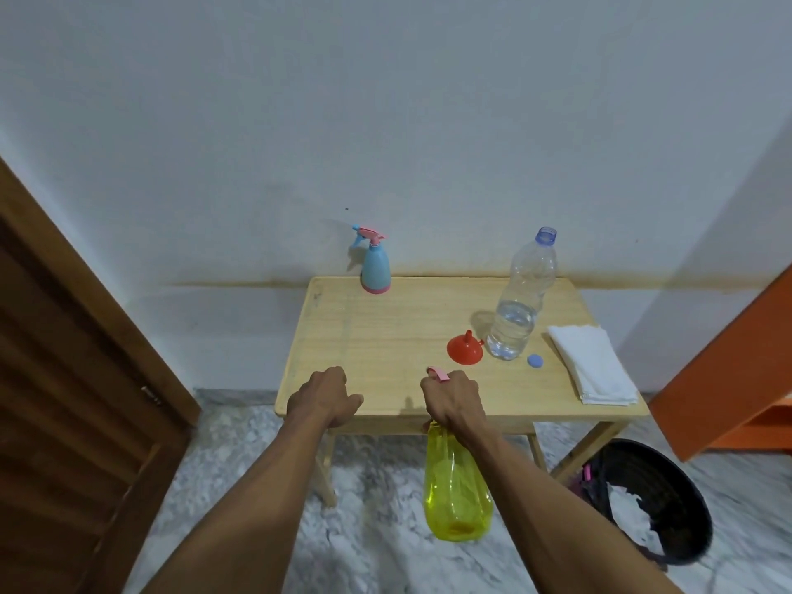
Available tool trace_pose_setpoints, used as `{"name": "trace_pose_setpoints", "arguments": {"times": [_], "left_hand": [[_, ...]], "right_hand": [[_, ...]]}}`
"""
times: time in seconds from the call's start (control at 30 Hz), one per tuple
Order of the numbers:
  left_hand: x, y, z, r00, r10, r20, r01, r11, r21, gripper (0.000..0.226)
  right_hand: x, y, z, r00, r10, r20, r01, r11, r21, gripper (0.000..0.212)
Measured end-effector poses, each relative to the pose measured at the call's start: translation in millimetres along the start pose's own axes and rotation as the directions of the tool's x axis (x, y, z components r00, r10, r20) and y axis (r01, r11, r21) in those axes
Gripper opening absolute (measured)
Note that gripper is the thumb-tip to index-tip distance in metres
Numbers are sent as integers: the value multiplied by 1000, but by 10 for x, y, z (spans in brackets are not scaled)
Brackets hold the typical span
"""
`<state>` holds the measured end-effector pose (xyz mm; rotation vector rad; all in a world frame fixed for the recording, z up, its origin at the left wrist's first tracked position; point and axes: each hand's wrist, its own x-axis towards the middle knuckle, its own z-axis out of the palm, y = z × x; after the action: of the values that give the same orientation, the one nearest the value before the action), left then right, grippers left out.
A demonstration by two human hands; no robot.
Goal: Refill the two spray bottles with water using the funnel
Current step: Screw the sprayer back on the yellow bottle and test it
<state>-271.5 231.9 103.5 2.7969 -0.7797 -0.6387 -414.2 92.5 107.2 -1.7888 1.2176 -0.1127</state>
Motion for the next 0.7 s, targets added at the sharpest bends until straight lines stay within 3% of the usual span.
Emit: {"name": "trace_pose_setpoints", "arguments": {"times": [0.13,0.27,0.43,0.7], "left_hand": [[-7,-25,7,1000,-8,-3,8,1000,-2,51],[-6,-34,8,1000,-6,-7,6,1000,-4,51],[-11,-48,14,1000,-1,-8,1,1000,-2,49],[-4,-57,39,1000,-4,-6,4,1000,5,51]], "right_hand": [[22,34,43,1000,-14,21,14,1000,6,59],[-24,-4,50,999,-44,28,44,999,-23,46],[6,15,81,996,-63,62,60,997,42,53],[-33,38,-4,995,-99,33,100,995,-24,38]]}}
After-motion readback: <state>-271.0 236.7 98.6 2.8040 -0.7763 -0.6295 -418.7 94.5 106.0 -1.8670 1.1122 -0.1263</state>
